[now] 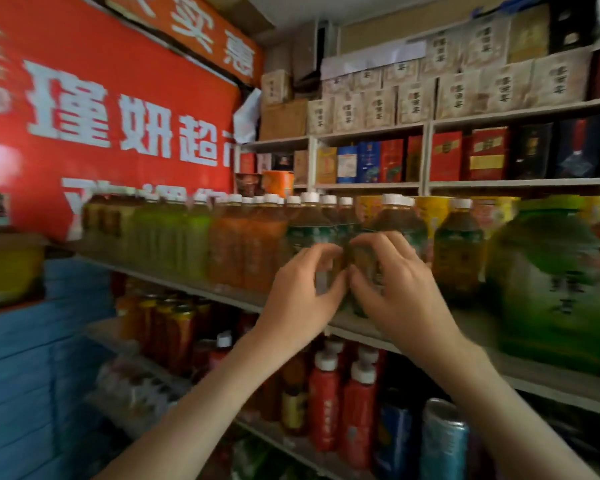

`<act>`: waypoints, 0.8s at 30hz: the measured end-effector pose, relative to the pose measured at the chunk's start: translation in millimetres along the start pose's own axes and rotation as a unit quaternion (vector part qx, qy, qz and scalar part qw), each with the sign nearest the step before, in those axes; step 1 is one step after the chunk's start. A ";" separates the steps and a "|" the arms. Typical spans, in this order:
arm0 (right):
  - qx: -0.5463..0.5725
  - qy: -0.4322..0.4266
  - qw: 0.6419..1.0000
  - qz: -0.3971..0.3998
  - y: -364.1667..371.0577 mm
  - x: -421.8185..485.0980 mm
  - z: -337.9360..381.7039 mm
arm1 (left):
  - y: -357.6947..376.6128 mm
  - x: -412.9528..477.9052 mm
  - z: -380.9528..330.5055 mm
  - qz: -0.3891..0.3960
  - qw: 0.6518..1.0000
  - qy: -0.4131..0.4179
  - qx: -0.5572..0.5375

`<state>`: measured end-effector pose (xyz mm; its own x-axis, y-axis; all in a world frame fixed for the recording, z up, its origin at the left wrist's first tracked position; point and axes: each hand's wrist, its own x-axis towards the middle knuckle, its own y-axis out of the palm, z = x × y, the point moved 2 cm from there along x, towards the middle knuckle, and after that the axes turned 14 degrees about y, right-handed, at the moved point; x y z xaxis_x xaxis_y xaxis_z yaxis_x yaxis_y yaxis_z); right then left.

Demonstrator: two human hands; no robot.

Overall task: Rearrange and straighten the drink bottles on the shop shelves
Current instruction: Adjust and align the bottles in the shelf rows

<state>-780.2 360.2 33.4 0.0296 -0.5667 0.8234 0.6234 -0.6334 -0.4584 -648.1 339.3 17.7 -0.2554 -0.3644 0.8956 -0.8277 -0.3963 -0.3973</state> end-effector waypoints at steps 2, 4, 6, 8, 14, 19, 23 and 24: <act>0.036 -0.005 0.999 0.018 45.7 5.0 28.5 | -36.8 -13.5 32.1 -0.009 1.000 -0.025 0.009; 0.059 -0.004 0.998 0.028 88.2 10.9 55.5 | -70.3 -25.1 62.3 -0.009 0.999 -0.044 0.028; 0.079 -0.008 0.996 0.041 133.5 20.3 85.1 | -106.9 -35.9 95.6 -0.006 0.997 -0.065 0.045; 0.096 -0.011 0.994 0.055 176.1 31.7 112.9 | -140.4 -43.6 129.7 -0.006 0.995 -0.080 0.064; 0.123 -0.004 0.987 0.103 280.4 54.6 167.8 | -204.1 -66.2 219.7 -0.023 0.989 -0.126 0.075; 0.136 0.004 0.982 0.129 351.8 74.4 194.6 | -234.7 -81.0 287.4 -0.040 0.982 -0.157 0.091; 0.147 0.005 0.978 0.144 418.9 96.3 213.7 | -258.1 -89.9 351.6 -0.054 0.979 -0.173 0.097; 0.152 0.005 0.977 0.149 437.8 102.2 217.8 | -263.8 -91.6 370.3 -0.054 0.978 -0.174 0.102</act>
<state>-334.0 139.7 -10.2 0.2385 -0.7084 0.6643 0.7918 -0.2542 -0.5554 -221.2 165.1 -33.7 0.0431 -0.5607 0.8269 -0.7147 -0.5956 -0.3666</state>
